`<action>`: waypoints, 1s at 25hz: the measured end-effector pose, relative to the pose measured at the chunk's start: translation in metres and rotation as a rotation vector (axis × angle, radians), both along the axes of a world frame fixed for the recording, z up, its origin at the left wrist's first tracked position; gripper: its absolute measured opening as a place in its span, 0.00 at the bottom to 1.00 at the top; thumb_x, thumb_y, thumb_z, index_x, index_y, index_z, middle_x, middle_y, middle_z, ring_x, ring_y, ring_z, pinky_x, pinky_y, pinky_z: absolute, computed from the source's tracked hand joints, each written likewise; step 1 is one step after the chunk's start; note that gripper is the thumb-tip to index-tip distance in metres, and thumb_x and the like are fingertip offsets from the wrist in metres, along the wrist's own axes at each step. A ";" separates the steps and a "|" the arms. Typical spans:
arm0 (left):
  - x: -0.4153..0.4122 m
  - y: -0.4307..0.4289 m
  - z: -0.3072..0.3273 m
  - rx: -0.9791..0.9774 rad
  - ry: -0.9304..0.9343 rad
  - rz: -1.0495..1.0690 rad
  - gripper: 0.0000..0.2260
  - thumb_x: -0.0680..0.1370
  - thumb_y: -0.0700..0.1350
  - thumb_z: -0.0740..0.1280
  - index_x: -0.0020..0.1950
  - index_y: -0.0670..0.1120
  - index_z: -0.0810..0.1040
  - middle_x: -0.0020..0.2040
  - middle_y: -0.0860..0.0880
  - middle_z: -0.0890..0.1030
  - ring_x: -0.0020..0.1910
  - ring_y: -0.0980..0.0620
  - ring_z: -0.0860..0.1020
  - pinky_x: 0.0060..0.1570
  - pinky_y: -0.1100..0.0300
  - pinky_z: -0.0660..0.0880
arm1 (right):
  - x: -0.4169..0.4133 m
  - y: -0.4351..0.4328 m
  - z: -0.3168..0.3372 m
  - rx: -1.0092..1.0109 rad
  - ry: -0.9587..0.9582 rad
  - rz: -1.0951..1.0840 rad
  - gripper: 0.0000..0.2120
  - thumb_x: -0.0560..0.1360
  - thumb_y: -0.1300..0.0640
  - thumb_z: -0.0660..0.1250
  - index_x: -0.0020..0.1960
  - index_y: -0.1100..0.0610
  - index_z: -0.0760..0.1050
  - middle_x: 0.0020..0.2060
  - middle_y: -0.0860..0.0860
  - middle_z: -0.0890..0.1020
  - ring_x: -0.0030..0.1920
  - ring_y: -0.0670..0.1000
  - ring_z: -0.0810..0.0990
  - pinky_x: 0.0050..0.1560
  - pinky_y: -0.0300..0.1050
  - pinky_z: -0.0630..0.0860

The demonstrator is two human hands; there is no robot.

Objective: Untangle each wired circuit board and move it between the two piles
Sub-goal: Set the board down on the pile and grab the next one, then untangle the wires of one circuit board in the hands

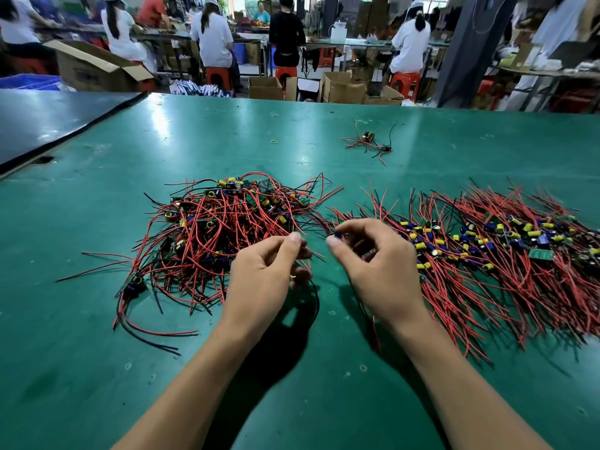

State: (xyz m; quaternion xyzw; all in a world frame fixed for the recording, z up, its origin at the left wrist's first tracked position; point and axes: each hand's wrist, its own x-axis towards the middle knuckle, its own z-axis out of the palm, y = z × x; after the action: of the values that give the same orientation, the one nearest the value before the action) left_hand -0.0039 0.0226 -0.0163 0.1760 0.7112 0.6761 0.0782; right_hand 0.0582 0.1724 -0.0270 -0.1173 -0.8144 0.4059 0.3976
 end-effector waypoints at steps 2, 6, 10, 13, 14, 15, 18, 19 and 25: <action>-0.005 -0.004 -0.007 -0.172 0.239 0.182 0.06 0.77 0.47 0.69 0.42 0.49 0.83 0.34 0.53 0.83 0.33 0.57 0.80 0.36 0.59 0.78 | 0.001 0.012 -0.001 -0.057 -0.005 -0.206 0.04 0.74 0.52 0.75 0.45 0.50 0.81 0.38 0.44 0.82 0.38 0.44 0.80 0.43 0.40 0.77; -0.011 -0.008 -0.013 -0.515 0.264 0.109 0.04 0.71 0.43 0.68 0.39 0.52 0.81 0.29 0.54 0.78 0.33 0.54 0.77 0.37 0.56 0.78 | 0.004 0.029 -0.009 -0.032 -0.404 -0.415 0.14 0.75 0.48 0.71 0.59 0.50 0.78 0.44 0.46 0.77 0.46 0.52 0.78 0.48 0.49 0.75; -0.009 -0.007 -0.016 -0.619 0.304 0.017 0.09 0.69 0.47 0.68 0.47 0.58 0.76 0.31 0.55 0.77 0.36 0.53 0.77 0.39 0.56 0.77 | 0.003 0.018 -0.006 0.126 -0.236 -0.282 0.08 0.75 0.52 0.73 0.54 0.49 0.80 0.42 0.44 0.76 0.42 0.47 0.76 0.46 0.44 0.73; -0.011 -0.008 -0.019 -0.711 0.412 -0.041 0.16 0.72 0.52 0.69 0.59 0.60 0.74 0.40 0.54 0.82 0.44 0.49 0.80 0.46 0.53 0.77 | -0.001 0.011 -0.009 0.182 -0.201 -0.066 0.05 0.73 0.56 0.74 0.49 0.50 0.82 0.39 0.42 0.78 0.39 0.41 0.76 0.45 0.41 0.74; -0.011 -0.008 -0.020 -0.735 0.435 -0.052 0.15 0.73 0.54 0.69 0.60 0.60 0.75 0.42 0.53 0.83 0.46 0.48 0.80 0.48 0.54 0.77 | -0.001 0.010 -0.012 0.201 -0.233 -0.008 0.06 0.73 0.56 0.74 0.50 0.49 0.83 0.39 0.42 0.78 0.39 0.39 0.75 0.46 0.41 0.74; -0.011 -0.008 -0.020 -0.722 0.449 -0.047 0.13 0.74 0.54 0.69 0.58 0.59 0.78 0.42 0.54 0.83 0.45 0.49 0.80 0.46 0.55 0.77 | -0.001 0.010 -0.014 0.222 -0.277 0.033 0.08 0.73 0.56 0.74 0.51 0.49 0.83 0.40 0.42 0.78 0.40 0.38 0.74 0.47 0.42 0.74; -0.009 -0.005 -0.018 -0.552 0.461 0.015 0.06 0.73 0.53 0.73 0.47 0.53 0.83 0.27 0.54 0.73 0.30 0.56 0.72 0.33 0.60 0.68 | 0.000 0.015 -0.017 0.240 -0.379 0.080 0.12 0.72 0.51 0.77 0.55 0.48 0.83 0.42 0.44 0.79 0.42 0.43 0.76 0.50 0.46 0.76; -0.008 -0.004 -0.016 -0.474 0.445 0.049 0.05 0.73 0.52 0.74 0.44 0.51 0.83 0.25 0.54 0.71 0.27 0.58 0.70 0.31 0.63 0.67 | 0.000 0.016 -0.015 0.220 -0.383 0.106 0.14 0.72 0.48 0.77 0.55 0.48 0.83 0.43 0.44 0.80 0.43 0.45 0.77 0.50 0.46 0.76; -0.006 -0.005 0.000 -0.145 -0.029 -0.073 0.12 0.76 0.51 0.71 0.40 0.43 0.82 0.25 0.48 0.69 0.21 0.55 0.64 0.22 0.63 0.62 | 0.001 0.005 -0.009 -0.038 -0.309 0.326 0.15 0.74 0.47 0.75 0.60 0.45 0.82 0.41 0.42 0.81 0.34 0.38 0.75 0.38 0.32 0.69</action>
State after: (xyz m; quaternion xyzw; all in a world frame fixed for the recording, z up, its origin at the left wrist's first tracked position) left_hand -0.0095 0.0178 -0.0167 0.1858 0.7501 0.6222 0.1256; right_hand 0.0596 0.1769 -0.0356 -0.0525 -0.8660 0.4575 0.1952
